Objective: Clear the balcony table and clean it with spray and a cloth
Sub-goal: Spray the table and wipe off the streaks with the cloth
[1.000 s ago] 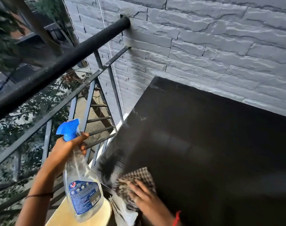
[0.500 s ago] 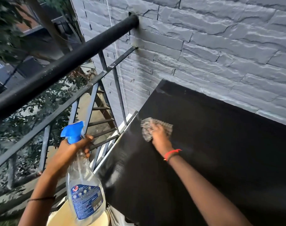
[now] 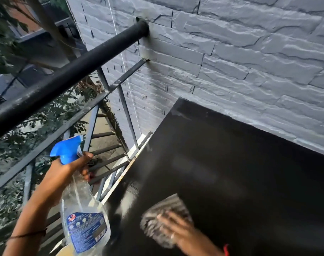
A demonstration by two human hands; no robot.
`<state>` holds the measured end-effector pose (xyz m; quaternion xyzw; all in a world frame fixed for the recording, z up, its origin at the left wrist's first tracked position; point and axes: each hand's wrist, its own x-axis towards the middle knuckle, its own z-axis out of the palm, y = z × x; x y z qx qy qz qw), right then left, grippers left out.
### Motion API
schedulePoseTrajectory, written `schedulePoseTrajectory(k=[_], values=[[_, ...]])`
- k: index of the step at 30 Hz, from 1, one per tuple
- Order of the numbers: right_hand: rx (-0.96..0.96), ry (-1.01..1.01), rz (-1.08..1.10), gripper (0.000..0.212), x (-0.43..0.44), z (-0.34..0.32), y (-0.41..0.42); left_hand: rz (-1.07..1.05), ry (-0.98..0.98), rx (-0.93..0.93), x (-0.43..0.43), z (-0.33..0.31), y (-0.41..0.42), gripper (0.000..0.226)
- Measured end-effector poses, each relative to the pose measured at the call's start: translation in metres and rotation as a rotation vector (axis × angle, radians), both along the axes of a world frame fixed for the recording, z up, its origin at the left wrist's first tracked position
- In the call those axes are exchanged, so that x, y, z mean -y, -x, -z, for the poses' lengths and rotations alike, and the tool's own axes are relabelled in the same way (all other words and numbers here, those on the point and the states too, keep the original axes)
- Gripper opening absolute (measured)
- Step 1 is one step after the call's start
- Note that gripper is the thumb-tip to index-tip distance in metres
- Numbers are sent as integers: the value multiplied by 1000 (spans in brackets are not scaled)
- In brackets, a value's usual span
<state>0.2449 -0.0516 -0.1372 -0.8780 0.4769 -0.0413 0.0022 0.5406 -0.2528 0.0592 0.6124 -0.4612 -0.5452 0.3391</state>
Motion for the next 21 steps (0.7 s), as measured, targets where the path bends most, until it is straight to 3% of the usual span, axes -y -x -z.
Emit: schedulePoseTrajectory(k=[3, 4, 8, 11, 15, 21], values=[[229, 35, 225, 85, 43, -7, 94, -2, -7, -4, 7, 8, 12, 14], [272, 5, 339, 91, 61, -8, 122, -2, -21, -6, 5, 8, 13, 14], [219, -137, 712, 65, 154, -10, 215, -6, -49, -17, 9, 14, 27, 15], [206, -112, 818, 58, 231, -9, 236, -1, -45, 8, 9, 13, 34, 16], [161, -108, 833, 33, 314, -25, 204, -8, -43, 17, 5, 13, 27, 17], [157, -172, 700, 32, 374, -37, 128, -90, -84, 42, -9, 20, 4, 23]])
